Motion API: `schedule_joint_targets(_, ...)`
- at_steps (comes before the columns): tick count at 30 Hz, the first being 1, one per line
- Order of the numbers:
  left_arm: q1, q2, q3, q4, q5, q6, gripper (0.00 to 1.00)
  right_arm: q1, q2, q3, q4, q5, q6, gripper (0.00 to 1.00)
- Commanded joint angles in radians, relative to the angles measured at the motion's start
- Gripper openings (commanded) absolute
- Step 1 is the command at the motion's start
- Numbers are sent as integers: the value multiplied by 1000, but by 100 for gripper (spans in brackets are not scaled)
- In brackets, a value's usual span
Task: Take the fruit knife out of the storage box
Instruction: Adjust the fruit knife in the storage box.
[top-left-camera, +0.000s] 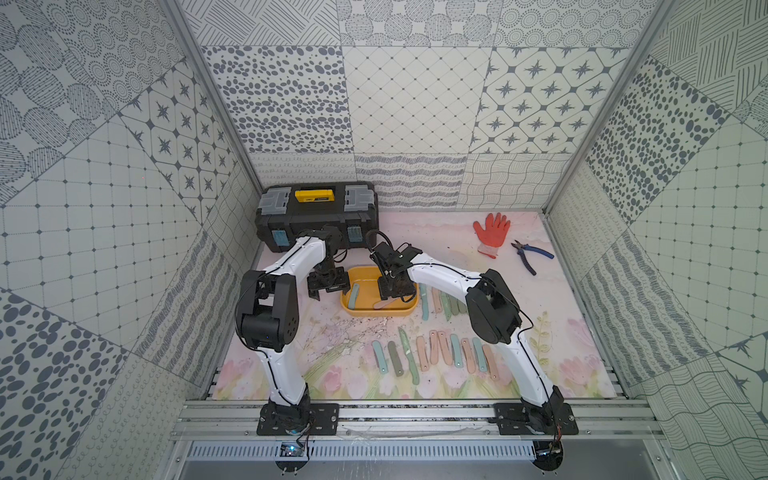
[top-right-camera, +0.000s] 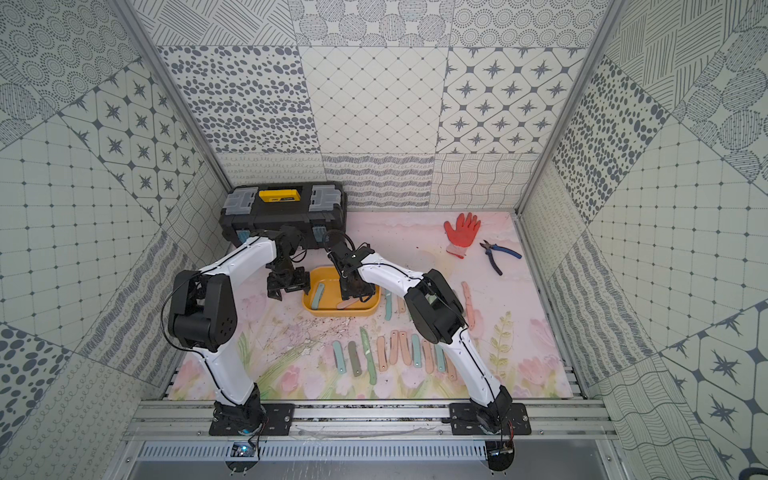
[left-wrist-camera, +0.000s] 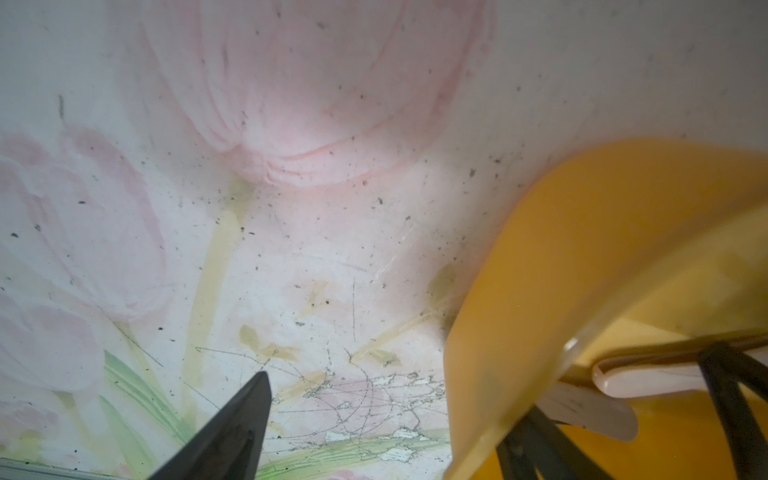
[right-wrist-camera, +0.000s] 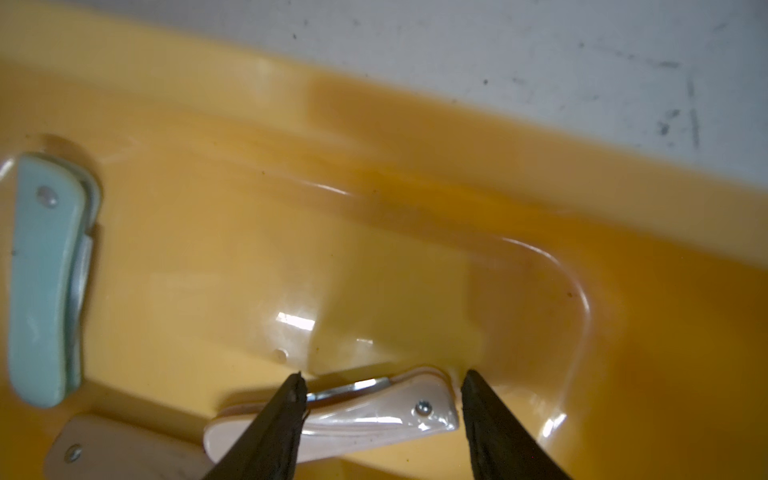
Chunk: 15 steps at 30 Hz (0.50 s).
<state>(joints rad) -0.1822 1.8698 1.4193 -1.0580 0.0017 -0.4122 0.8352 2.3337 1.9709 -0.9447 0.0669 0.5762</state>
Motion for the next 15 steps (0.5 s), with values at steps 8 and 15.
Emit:
schedule_joint_targets(8,4,-8,15,-17,-3,-14,81,-7,72,102,36,1,-27,35)
schedule_joint_targets(15,4,-18,15,-12,-5,-13,81,-20,-3,80,129,28,-66,32)
